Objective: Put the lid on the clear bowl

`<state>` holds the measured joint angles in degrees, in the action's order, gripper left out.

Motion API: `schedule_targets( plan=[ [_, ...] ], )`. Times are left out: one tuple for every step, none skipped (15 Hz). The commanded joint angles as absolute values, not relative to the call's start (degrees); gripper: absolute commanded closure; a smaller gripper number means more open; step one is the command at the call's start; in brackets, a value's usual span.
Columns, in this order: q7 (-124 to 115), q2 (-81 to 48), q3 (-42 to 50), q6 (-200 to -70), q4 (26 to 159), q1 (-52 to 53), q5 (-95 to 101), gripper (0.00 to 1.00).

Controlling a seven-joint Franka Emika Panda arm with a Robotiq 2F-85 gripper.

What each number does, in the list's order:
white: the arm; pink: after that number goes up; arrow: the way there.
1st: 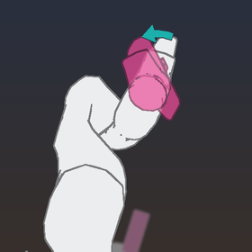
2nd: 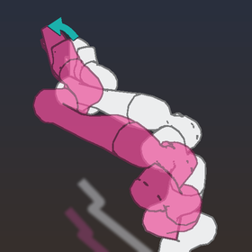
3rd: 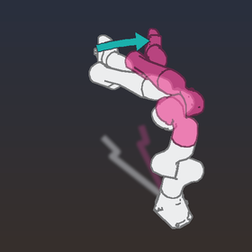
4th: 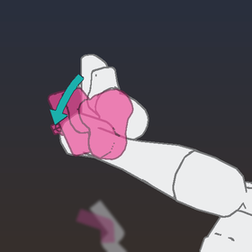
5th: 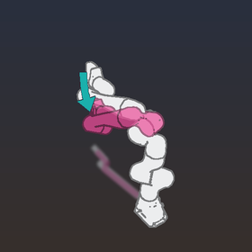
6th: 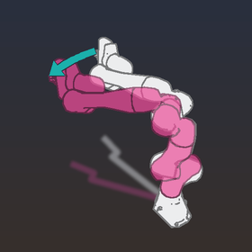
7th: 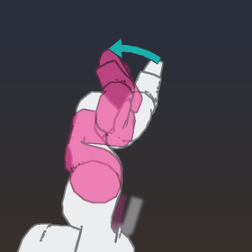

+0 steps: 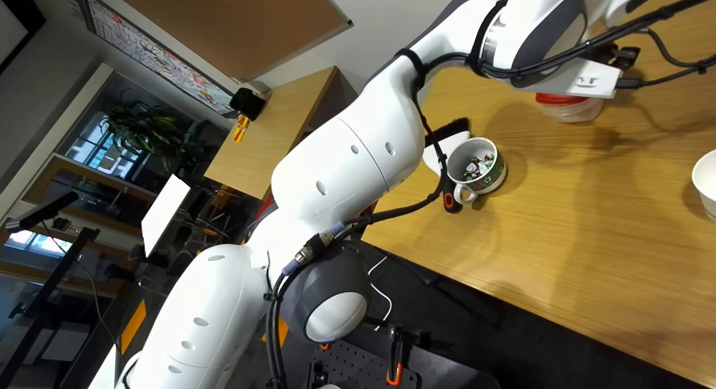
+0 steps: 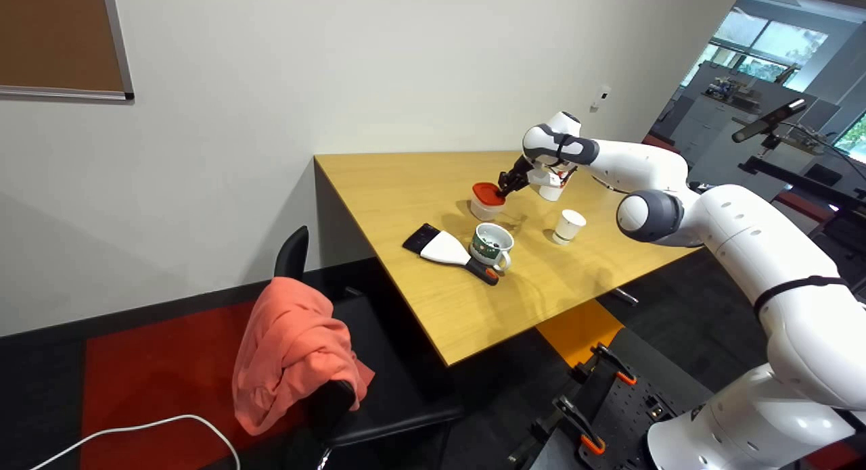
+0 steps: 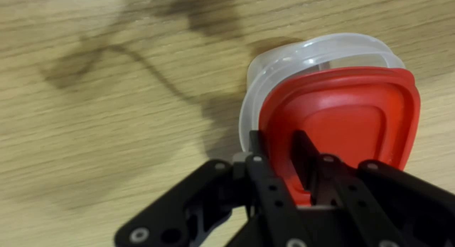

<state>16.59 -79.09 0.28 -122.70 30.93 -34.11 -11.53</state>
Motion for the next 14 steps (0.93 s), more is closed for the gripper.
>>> schedule_targets(
  plan=[
    [15.52, -79.89, 0.30, -122.24, 28.64, -34.15, -11.53, 0.94],
    [15.72, -79.79, 0.16, -122.27, 28.57, -34.27, -11.64, 0.94],
    [15.15, -82.63, -0.50, -119.95, 23.24, -34.62, -10.67, 0.94],
    [15.31, -82.58, -0.55, -119.43, 22.85, -34.70, -10.61, 0.94],
    [15.45, -82.85, -0.59, -118.95, 22.00, -34.75, -10.50, 0.94],
    [15.67, -83.14, -0.64, -118.52, 21.14, -34.82, -10.40, 0.94],
    [15.82, -83.41, -0.80, -117.95, 20.37, -34.93, -10.41, 0.94],
    [16.11, -83.57, -1.01, -116.99, 19.73, -35.07, -10.48, 0.94],
    [16.24, -83.72, -1.12, -116.02, 19.18, -35.13, -10.45, 0.94],
    [16.32, -83.90, -1.30, -115.01, 18.75, -35.23, -10.49, 0.94],
    [17.22, -80.20, -0.62, -117.17, 25.40, -35.06, -11.71, 0.94],
    [17.23, -80.22, -0.60, -116.88, 25.41, -35.09, -11.64, 0.94],
    [17.11, -80.24, -0.47, -116.84, 25.49, -35.06, -11.53, 0.94],
    [17.01, -80.30, -0.35, -116.86, 25.58, -35.03, -11.42, 0.94]
  ],
)
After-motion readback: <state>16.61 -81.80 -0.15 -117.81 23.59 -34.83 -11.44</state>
